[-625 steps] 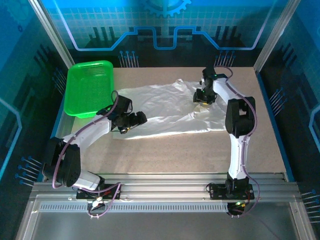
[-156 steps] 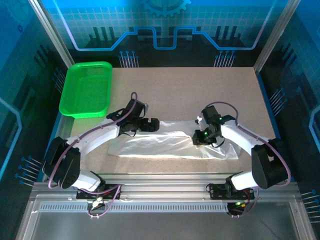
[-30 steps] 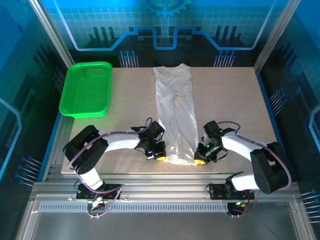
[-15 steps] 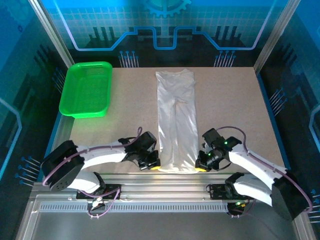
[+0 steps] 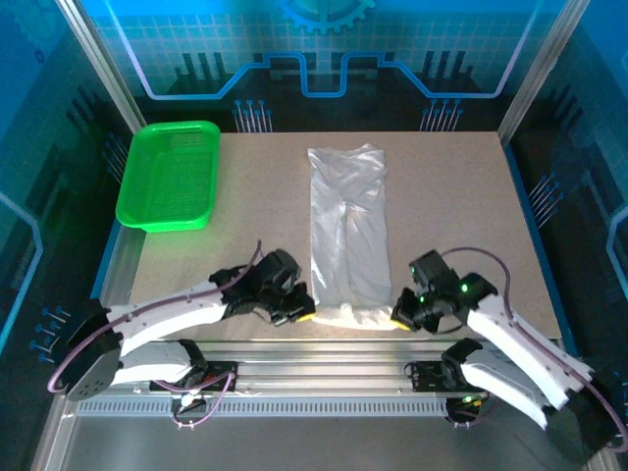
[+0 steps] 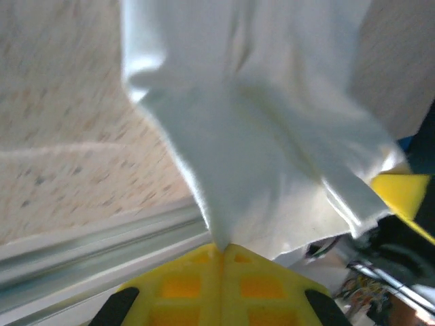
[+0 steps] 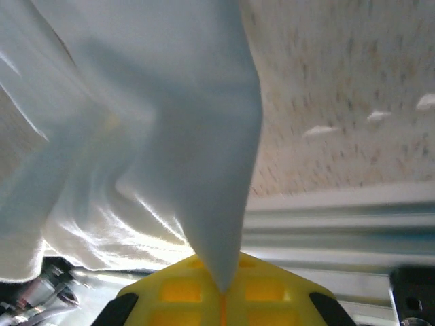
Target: Fold and stack the t-shirts
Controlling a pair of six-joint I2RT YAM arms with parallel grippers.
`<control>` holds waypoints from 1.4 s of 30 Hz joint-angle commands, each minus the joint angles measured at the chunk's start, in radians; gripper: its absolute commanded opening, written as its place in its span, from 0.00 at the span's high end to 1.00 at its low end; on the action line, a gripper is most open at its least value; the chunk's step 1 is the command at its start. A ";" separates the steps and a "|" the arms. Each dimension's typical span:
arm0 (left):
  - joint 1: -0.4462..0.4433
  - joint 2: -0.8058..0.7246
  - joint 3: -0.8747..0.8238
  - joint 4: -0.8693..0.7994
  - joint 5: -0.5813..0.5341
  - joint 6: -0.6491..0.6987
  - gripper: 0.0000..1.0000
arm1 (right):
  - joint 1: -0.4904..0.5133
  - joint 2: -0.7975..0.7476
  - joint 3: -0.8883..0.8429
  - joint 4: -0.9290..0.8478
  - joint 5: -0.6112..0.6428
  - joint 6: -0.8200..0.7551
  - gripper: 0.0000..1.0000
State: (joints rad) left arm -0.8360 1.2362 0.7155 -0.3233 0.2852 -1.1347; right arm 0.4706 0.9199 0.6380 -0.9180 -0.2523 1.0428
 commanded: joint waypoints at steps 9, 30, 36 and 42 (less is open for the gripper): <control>0.292 0.543 0.663 -0.185 0.077 0.328 1.00 | -0.345 0.782 0.759 -0.060 -0.179 -0.575 0.94; 0.506 1.019 1.172 -0.326 0.061 0.460 1.00 | -0.404 1.518 1.562 -0.174 -0.218 -0.617 0.88; 0.515 1.099 1.276 -0.324 0.064 0.432 0.76 | -0.426 1.619 1.734 -0.153 -0.300 -0.537 0.52; 0.563 1.002 1.463 -0.292 -0.005 0.372 0.26 | -0.459 1.380 1.645 -0.012 -0.302 -0.509 0.32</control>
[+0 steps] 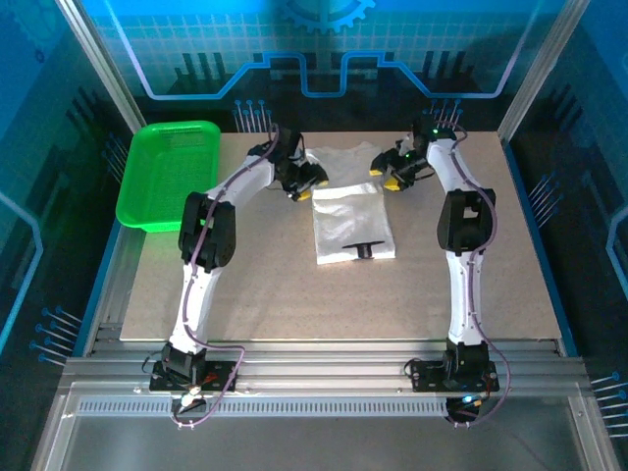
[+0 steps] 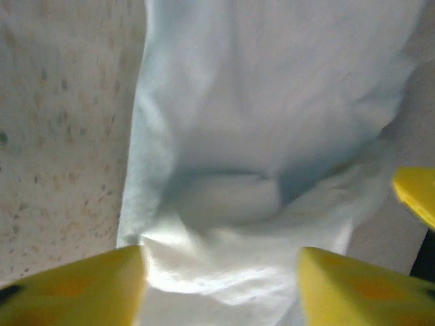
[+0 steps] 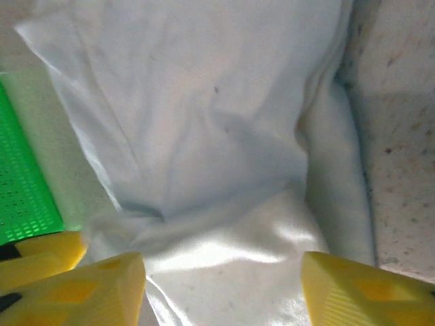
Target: Fold and stack the t-shirts
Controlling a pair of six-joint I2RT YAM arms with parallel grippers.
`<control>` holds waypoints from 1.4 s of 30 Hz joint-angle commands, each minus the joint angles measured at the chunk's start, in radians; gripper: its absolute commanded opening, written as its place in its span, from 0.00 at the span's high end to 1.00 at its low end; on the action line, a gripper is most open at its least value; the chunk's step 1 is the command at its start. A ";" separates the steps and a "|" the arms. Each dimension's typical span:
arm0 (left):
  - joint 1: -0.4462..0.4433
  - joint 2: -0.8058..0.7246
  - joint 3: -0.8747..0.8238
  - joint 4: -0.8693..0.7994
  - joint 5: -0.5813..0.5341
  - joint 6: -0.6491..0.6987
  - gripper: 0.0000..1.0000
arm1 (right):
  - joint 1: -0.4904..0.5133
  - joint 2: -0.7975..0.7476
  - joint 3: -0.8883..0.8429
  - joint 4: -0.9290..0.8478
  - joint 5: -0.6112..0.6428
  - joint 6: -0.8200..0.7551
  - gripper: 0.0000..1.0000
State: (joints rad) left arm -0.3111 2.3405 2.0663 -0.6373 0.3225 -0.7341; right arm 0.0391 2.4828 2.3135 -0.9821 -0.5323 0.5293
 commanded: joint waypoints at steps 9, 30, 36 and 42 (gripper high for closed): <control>-0.030 -0.512 -0.400 0.102 -0.014 0.000 0.05 | -0.091 -0.821 -0.902 0.144 -0.023 -0.130 0.19; -0.252 -0.455 -1.011 0.647 0.053 -0.323 0.26 | -0.087 -0.753 -1.400 0.584 -0.162 -0.007 0.31; -0.251 -0.419 -0.996 0.639 0.055 -0.337 0.41 | -0.047 -0.687 -1.356 0.585 -0.158 0.014 0.38; -0.250 -0.434 -0.968 0.527 0.029 -0.292 0.81 | -0.020 -0.616 -1.275 0.533 -0.135 0.017 0.82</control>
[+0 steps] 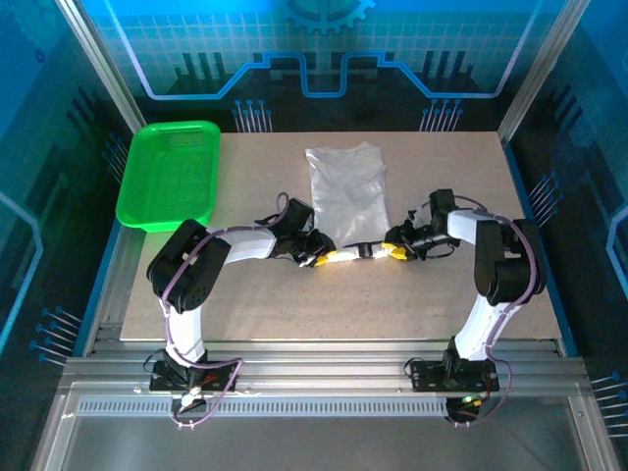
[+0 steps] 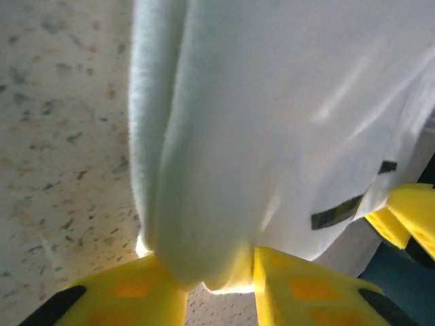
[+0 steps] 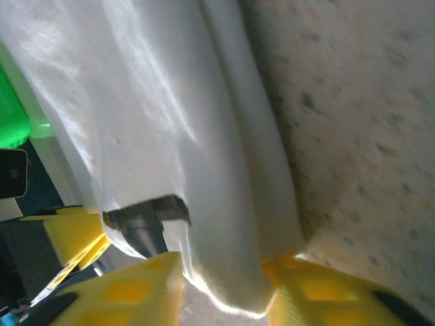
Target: Fold and stack the t-shirts
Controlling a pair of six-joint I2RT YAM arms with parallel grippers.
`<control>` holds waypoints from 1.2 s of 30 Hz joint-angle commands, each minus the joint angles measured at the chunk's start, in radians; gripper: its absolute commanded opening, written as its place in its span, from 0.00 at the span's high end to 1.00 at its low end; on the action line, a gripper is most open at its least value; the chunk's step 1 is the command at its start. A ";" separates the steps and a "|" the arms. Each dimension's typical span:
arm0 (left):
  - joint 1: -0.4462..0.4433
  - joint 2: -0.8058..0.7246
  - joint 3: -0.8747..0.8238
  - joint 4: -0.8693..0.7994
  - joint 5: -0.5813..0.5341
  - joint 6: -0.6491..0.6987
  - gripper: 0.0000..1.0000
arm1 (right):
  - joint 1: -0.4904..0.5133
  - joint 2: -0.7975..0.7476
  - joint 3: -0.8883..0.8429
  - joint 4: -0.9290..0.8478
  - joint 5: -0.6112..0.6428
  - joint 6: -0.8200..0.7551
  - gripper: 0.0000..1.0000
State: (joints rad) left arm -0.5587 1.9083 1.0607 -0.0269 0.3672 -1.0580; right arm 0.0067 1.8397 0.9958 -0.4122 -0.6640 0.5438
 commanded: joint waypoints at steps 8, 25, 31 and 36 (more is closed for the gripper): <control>-0.001 -0.143 0.025 -0.308 -0.098 0.169 1.00 | -0.020 -0.107 0.019 -0.211 0.073 -0.024 1.00; -0.253 -0.617 -0.253 -0.436 -0.139 0.034 1.00 | 0.191 -0.885 -0.361 -0.546 0.179 0.164 1.00; -0.232 -0.678 -0.175 -0.490 -0.136 0.040 1.00 | 0.184 -0.866 -0.239 -0.599 0.185 0.154 1.00; -0.116 -0.567 -0.055 -0.442 -0.065 0.085 1.00 | 0.127 -0.718 -0.063 -0.603 0.182 0.068 1.00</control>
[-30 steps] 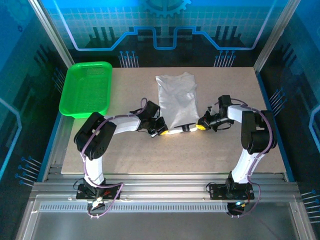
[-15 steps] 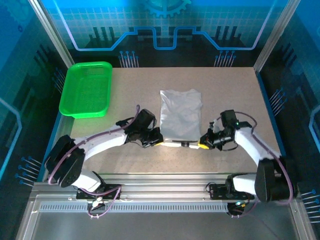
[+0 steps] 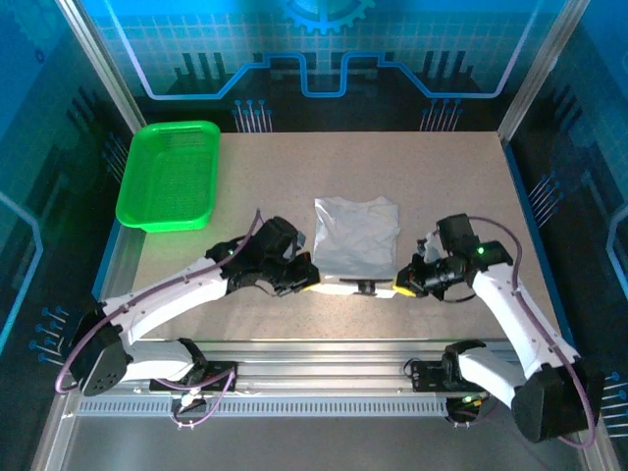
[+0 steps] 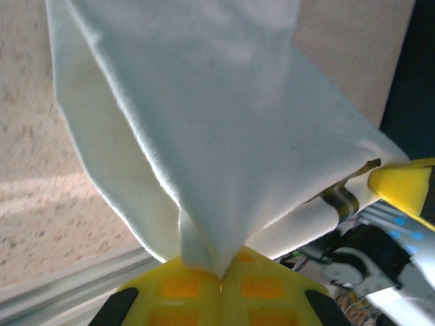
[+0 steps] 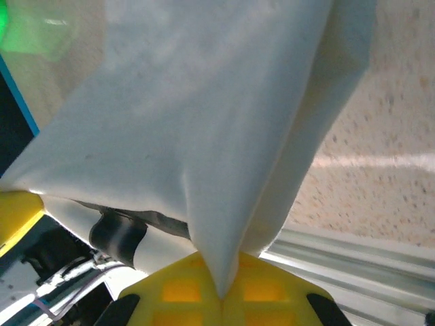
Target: Fold and stack the t-shirts
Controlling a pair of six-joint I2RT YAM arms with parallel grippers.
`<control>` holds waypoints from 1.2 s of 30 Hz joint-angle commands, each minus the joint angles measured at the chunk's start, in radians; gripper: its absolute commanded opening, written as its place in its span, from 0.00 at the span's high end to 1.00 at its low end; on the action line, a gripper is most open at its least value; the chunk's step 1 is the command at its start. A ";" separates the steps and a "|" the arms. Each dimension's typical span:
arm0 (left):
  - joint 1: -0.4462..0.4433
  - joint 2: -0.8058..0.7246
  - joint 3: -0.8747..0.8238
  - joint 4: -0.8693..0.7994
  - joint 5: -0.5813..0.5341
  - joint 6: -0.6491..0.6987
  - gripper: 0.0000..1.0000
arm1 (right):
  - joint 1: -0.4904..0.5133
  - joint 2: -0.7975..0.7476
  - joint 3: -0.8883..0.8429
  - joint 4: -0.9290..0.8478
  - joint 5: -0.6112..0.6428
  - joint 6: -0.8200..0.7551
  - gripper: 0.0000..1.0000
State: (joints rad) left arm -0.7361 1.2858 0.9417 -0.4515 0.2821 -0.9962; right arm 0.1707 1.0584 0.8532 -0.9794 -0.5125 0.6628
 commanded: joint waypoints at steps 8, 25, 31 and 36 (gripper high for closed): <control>0.234 0.354 0.321 0.002 0.149 0.145 1.00 | -0.146 0.449 0.388 -0.019 -0.003 -0.208 1.00; 0.396 0.737 0.740 -0.172 0.186 0.302 1.00 | -0.196 0.972 0.861 -0.070 -0.009 -0.266 0.99; 0.421 0.857 0.863 -0.209 0.205 0.324 1.00 | -0.203 1.077 0.974 -0.086 -0.013 -0.264 0.95; 0.443 0.959 0.954 -0.201 0.209 0.304 1.00 | -0.205 1.226 1.128 -0.084 -0.048 -0.222 0.85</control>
State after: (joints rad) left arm -0.3370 2.1944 1.8378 -0.6018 0.4957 -0.7002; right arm 0.0029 2.2028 1.8969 -1.0393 -0.5621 0.4232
